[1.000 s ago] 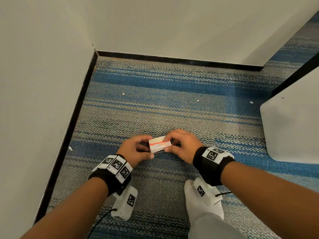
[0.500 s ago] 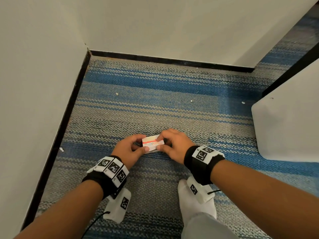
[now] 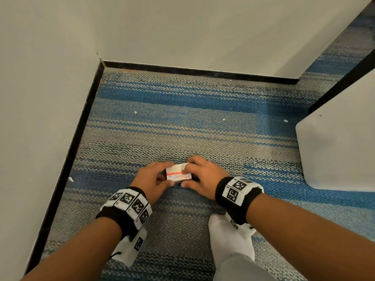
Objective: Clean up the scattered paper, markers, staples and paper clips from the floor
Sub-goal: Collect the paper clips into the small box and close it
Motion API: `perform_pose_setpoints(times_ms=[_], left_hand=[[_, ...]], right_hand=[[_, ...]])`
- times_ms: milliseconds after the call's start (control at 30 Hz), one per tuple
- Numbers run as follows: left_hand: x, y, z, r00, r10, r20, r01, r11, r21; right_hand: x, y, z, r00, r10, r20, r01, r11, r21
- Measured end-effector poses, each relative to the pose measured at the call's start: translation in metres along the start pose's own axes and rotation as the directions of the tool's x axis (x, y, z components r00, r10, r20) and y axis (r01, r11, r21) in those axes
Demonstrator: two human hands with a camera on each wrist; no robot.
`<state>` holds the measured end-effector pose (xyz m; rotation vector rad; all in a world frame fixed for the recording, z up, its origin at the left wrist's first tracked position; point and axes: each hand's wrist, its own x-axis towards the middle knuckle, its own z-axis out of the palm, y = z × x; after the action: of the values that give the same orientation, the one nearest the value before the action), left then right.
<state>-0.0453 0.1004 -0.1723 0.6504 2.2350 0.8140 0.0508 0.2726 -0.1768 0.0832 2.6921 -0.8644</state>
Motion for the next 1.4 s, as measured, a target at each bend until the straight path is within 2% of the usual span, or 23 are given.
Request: perform_pose_setpoints(times_ms=[100, 167, 233, 300, 467, 567, 667, 800, 867, 933, 1067, 1133, 1267, 1400], left_hand=[[0.002, -0.001, -0.005, 0.995, -0.051, 0.081, 0.05, 0.999, 0.015], [0.004, 0.002, -0.005, 0.994, -0.043, 0.102, 0.03, 0.991, 0.127], [0.003, 0.006, -0.002, 0.994, 0.014, 0.107, -0.042, 0.964, 0.264], [0.002, 0.008, -0.001, 0.987, 0.095, 0.129, -0.133, 0.936, 0.326], [0.002, 0.022, -0.014, 0.937, 0.27, 0.223, -0.346, 0.815, 0.465], [0.002, 0.052, -0.033, 0.917, 0.359, 0.174, -0.398, 0.793, 0.462], [0.003, 0.084, -0.049, 0.879, 0.465, 0.108, -0.465, 0.782, 0.415], [-0.008, 0.14, -0.065, 0.826, 0.563, 0.005, -0.545, 0.798, 0.256], [-0.016, 0.182, -0.074, 0.774, 0.628, -0.086, -0.611, 0.775, 0.159], [-0.028, 0.235, -0.089, 0.696, 0.691, -0.194, -0.686, 0.72, 0.102], [-0.054, 0.352, -0.136, 0.53, 0.78, -0.333, -0.811, 0.581, 0.071], [-0.066, 0.406, -0.162, 0.475, 0.809, -0.346, -0.849, 0.525, 0.063], [-0.091, 0.506, -0.215, 0.361, 0.859, -0.364, -0.907, 0.413, 0.076], [-0.113, 0.59, -0.239, 0.315, 0.909, -0.272, -0.929, 0.354, 0.108]], right_hand=[[0.0, 0.004, 0.003, 0.998, -0.068, -0.007, 0.068, 0.997, -0.034], [0.002, 0.006, 0.007, 0.994, -0.106, -0.033, 0.104, 0.993, -0.055], [0.002, 0.004, 0.008, 0.992, -0.115, -0.06, 0.112, 0.992, -0.054], [0.001, 0.003, 0.006, 0.989, -0.115, -0.098, 0.112, 0.993, -0.034], [-0.007, 0.006, -0.013, 0.979, -0.134, -0.152, 0.131, 0.991, -0.029], [-0.014, 0.003, -0.04, 0.962, -0.142, -0.232, 0.141, 0.99, -0.02], [-0.024, -0.005, -0.078, 0.94, -0.127, -0.318, 0.155, 0.986, 0.064], [-0.06, -0.025, -0.154, 0.904, -0.086, -0.419, 0.153, 0.98, 0.13], [-0.091, -0.041, -0.195, 0.845, -0.049, -0.532, 0.13, 0.985, 0.115], [-0.126, -0.061, -0.238, 0.763, 0.01, -0.646, 0.099, 0.986, 0.133], [-0.188, -0.11, -0.33, 0.571, 0.028, -0.821, 0.131, 0.983, 0.125], [-0.212, -0.132, -0.379, 0.477, -0.027, -0.878, 0.157, 0.986, 0.055], [-0.248, -0.161, -0.467, 0.333, -0.088, -0.939, 0.177, 0.984, -0.029], [-0.281, -0.169, -0.537, 0.167, -0.039, -0.985, 0.21, 0.978, -0.004]])
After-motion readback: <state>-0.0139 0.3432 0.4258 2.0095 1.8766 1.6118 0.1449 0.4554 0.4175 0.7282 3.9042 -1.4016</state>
